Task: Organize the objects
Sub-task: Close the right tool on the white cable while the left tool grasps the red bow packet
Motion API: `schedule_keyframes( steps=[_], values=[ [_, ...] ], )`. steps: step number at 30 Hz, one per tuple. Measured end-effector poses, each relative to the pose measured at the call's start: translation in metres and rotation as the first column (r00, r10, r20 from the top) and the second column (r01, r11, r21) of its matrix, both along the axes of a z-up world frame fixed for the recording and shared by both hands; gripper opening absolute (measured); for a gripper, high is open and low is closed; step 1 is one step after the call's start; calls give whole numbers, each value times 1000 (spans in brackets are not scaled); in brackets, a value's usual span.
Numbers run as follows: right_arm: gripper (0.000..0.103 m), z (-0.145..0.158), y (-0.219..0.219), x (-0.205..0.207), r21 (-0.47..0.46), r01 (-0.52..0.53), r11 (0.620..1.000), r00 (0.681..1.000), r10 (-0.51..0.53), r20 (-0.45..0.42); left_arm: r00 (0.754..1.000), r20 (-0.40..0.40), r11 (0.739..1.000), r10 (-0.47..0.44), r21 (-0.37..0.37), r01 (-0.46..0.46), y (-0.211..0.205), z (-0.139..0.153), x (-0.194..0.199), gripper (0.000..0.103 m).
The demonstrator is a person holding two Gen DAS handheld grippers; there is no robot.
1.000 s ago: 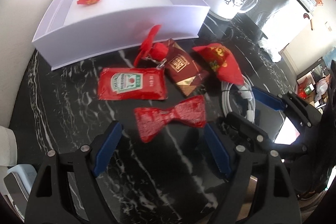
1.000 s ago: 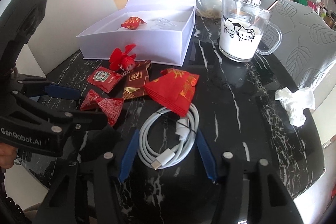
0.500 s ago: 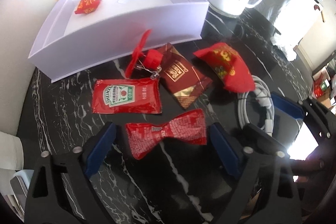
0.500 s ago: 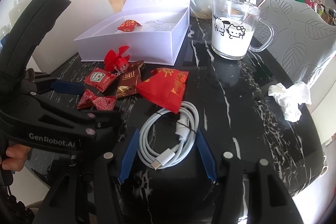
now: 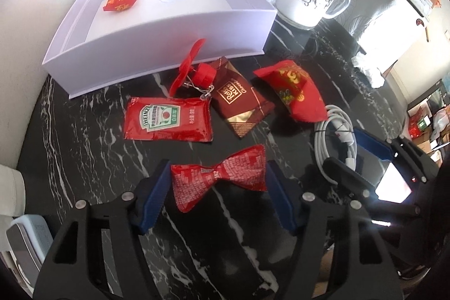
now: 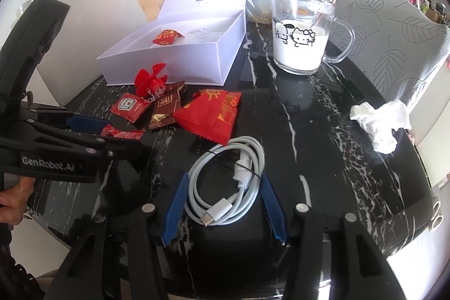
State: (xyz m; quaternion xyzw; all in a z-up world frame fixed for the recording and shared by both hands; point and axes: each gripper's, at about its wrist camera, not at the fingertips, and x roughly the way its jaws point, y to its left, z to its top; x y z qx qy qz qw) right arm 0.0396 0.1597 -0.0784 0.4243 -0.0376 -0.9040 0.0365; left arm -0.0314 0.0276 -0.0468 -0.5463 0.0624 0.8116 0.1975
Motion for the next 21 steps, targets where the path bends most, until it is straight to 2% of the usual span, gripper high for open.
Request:
schedule_keyframes(
  steps=[8, 21],
  values=[
    [54, 2, 6, 8, -19, 14, 1000, 1000, -14, 9, 1000, -23, 1000, -2, 19, 2, -7, 15, 5, 66],
    [54, 24, 6, 16, 3, 10, 1000, 999, -10, -38, 999, -37, 999, 24, 24, -23, -18, 23, 6, 66]
  ],
)
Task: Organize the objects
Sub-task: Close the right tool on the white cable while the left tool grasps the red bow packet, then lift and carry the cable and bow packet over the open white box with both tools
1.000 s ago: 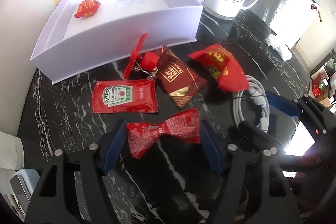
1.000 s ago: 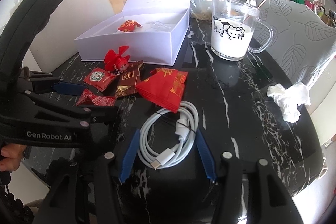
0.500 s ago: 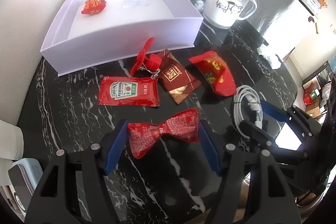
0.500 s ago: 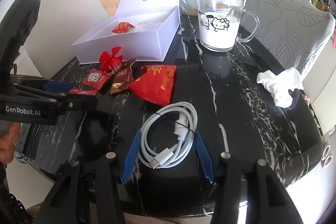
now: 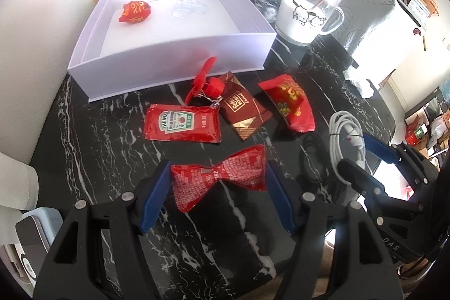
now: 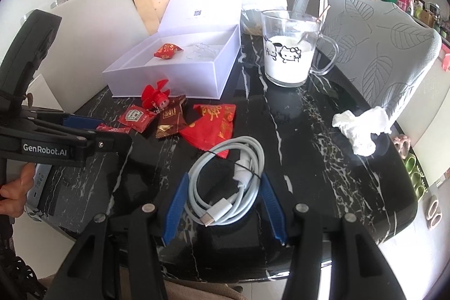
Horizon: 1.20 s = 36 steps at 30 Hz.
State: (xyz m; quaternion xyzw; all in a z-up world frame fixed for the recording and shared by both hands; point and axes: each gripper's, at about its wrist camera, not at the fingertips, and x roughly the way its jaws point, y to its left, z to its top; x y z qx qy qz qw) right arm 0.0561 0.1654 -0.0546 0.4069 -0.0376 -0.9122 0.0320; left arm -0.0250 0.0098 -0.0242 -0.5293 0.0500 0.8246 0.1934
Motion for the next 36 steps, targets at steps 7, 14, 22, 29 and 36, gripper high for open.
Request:
schedule_keyframes(
  steps=[7, 14, 22, 29, 36],
  values=[
    [54, 11, -9, -4, -5, -46, 999, 999, 46, -23, 999, -20, 1000, 31, -4, -31, -13, 8, 1, 66],
    [54, 20, -26, -17, 0, -108, 994, 993, 108, -47, 996, -36, 997, 78, -7, -78, -32, 14, -1, 66],
    [54, 30, -45, -36, 4, -183, 983, 981, 183, -66, 990, -52, 992, 129, -6, -130, -53, 19, -9, 66],
    [54, 39, -52, -52, 3, -219, 976, 972, 219, -83, 988, -75, 991, 131, 0, -132, -58, 30, -21, 66],
    [54, 53, -56, -69, 27, -232, 972, 965, 233, -116, 988, -98, 993, 121, 11, -121, -59, 42, -37, 66]
  ],
)
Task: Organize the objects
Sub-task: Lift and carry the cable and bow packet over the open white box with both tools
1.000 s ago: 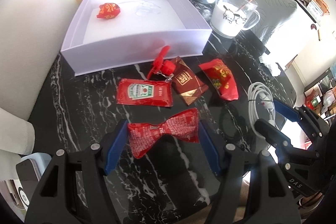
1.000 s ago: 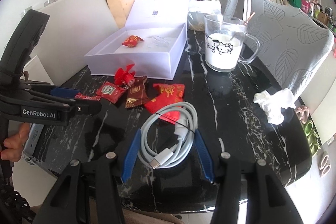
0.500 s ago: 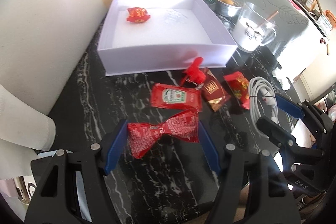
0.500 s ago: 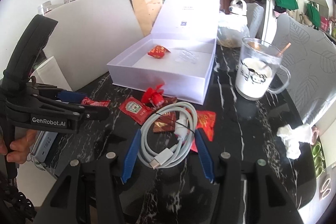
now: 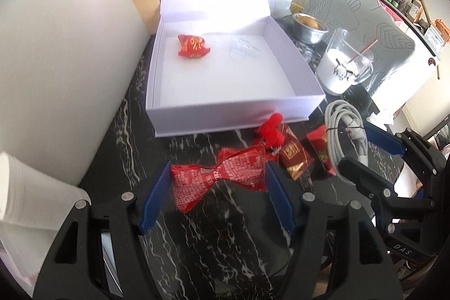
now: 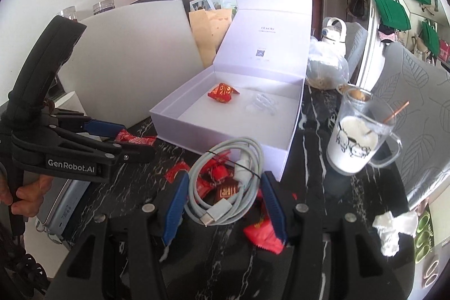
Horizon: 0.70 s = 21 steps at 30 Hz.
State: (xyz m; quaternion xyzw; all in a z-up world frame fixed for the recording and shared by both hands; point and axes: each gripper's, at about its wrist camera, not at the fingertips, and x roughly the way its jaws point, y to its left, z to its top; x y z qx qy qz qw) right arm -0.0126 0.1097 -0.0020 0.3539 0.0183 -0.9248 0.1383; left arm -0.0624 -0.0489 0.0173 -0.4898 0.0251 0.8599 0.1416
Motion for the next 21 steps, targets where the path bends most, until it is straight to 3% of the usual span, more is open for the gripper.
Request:
schedule_keyframes(
  steps=[5, 21],
  values=[
    [54, 6, 1, -14, -4, -5, 1000, 1000, 5, -10, 1000, -4, 1000, -12, 20, 12, 2, 6, -15, 66],
    [54, 18, 7, -57, 17, -21, 1000, 999, 22, -45, 999, -25, 999, -37, -11, 37, 14, 13, -63, 66]
  ],
)
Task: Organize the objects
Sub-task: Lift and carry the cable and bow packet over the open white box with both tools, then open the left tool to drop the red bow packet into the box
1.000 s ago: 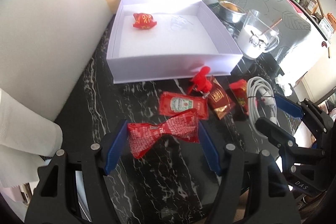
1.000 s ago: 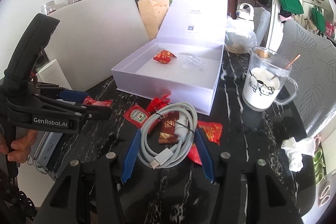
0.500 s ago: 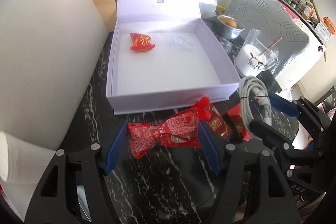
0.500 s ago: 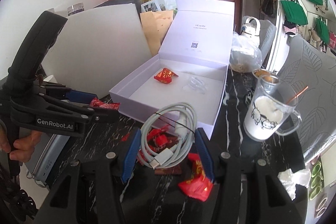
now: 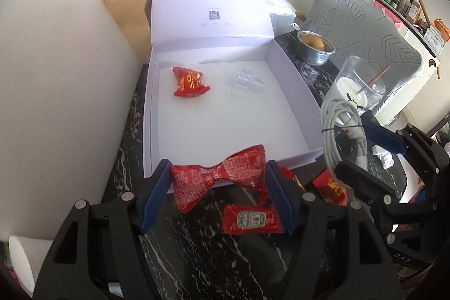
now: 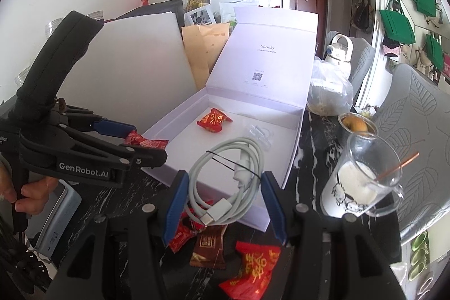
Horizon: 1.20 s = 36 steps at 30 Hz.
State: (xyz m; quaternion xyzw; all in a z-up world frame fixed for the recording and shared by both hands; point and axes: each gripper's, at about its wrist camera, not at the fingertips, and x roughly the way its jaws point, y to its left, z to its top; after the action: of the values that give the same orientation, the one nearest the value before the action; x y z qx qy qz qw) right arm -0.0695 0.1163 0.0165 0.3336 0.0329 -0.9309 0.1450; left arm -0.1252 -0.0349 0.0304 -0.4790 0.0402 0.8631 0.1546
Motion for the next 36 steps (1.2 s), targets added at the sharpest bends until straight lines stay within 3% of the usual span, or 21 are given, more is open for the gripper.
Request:
schedule_keyframes(
  steps=[26, 36],
  values=[
    [54, 17, 10, -98, 37, -24, 999, 999, 26, -41, 999, -19, 998, 46, -32, -46, 10, 4, -100, 66],
    [54, 21, 12, -135, 44, -17, 999, 999, 19, -29, 999, 7, 998, 52, -46, -52, 15, -4, -138, 66]
  ],
)
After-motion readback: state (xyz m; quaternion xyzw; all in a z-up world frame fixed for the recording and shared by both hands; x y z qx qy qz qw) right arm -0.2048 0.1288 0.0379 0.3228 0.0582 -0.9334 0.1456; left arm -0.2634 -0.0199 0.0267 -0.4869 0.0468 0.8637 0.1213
